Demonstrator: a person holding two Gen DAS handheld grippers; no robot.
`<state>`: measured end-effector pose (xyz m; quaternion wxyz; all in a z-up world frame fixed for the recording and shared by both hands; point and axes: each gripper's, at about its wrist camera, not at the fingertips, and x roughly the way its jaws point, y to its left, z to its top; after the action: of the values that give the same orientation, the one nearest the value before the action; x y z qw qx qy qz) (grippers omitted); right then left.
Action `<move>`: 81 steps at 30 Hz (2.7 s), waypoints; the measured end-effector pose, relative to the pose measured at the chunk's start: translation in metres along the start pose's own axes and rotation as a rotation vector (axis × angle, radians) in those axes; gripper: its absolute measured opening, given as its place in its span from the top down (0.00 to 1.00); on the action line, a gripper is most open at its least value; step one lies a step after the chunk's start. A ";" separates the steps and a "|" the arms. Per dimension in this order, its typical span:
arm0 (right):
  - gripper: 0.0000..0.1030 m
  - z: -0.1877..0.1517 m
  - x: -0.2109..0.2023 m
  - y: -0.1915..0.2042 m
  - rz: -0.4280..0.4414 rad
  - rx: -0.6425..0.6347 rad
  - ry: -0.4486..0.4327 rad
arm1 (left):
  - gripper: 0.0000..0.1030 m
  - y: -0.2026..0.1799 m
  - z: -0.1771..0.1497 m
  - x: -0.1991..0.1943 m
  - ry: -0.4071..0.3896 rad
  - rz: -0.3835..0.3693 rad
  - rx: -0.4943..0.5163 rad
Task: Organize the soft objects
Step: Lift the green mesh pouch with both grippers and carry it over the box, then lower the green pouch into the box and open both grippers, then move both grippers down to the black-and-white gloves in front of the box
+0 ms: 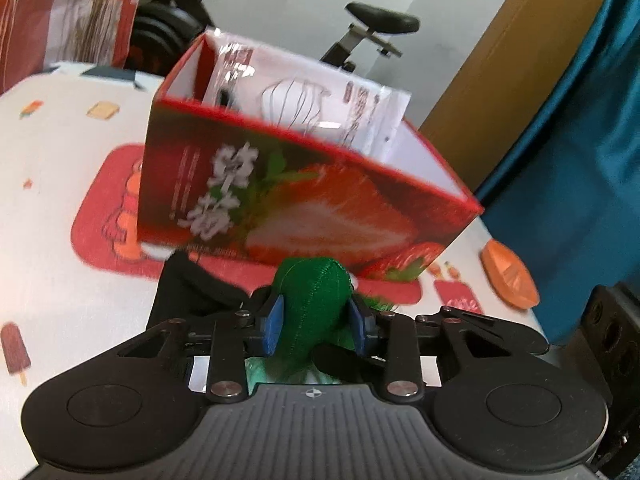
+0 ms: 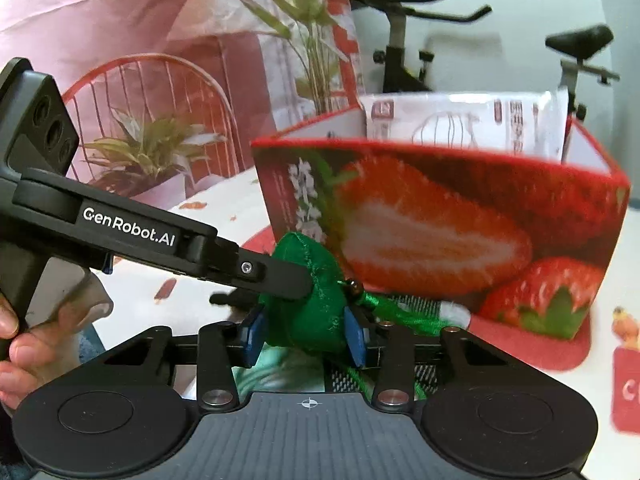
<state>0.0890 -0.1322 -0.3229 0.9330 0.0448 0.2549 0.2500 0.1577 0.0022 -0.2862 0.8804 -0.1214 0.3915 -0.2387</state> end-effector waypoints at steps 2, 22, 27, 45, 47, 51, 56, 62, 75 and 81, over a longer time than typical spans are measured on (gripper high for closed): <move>0.63 0.007 -0.006 0.000 -0.002 -0.005 -0.024 | 0.64 -0.003 0.005 -0.004 -0.017 -0.009 0.013; 0.63 0.187 -0.066 -0.003 -0.054 -0.200 -0.342 | 0.64 -0.077 0.138 -0.083 -0.368 -0.087 0.191; 0.63 0.209 -0.042 -0.014 -0.079 -0.254 -0.312 | 0.64 -0.072 0.174 -0.068 -0.370 -0.098 0.170; 0.62 0.195 0.103 -0.051 -0.066 -0.116 -0.044 | 0.63 0.020 0.199 0.031 -0.161 -0.005 0.025; 0.62 0.193 0.106 -0.051 -0.071 -0.112 -0.041 | 0.63 0.025 0.197 0.035 -0.153 0.003 0.016; 0.58 0.190 0.104 -0.053 -0.091 -0.099 -0.034 | 0.58 0.026 0.195 0.036 -0.165 0.060 0.055; 0.57 0.176 0.084 -0.053 -0.145 -0.086 -0.058 | 0.51 0.023 0.189 0.024 -0.183 0.094 0.109; 0.44 0.151 0.046 -0.046 -0.172 -0.071 -0.105 | 0.32 0.010 0.171 -0.002 -0.214 0.142 0.178; 0.31 0.081 -0.027 -0.027 -0.232 -0.022 -0.197 | 0.06 -0.001 0.089 -0.051 -0.246 0.250 0.235; 0.28 0.044 -0.026 -0.029 -0.242 0.052 -0.158 | 0.06 0.007 0.054 -0.051 -0.209 0.299 0.201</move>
<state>0.1046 -0.1680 -0.2795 0.9720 0.0575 0.1908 0.1244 0.1707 0.0358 -0.2211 0.9495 0.0025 0.2858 -0.1294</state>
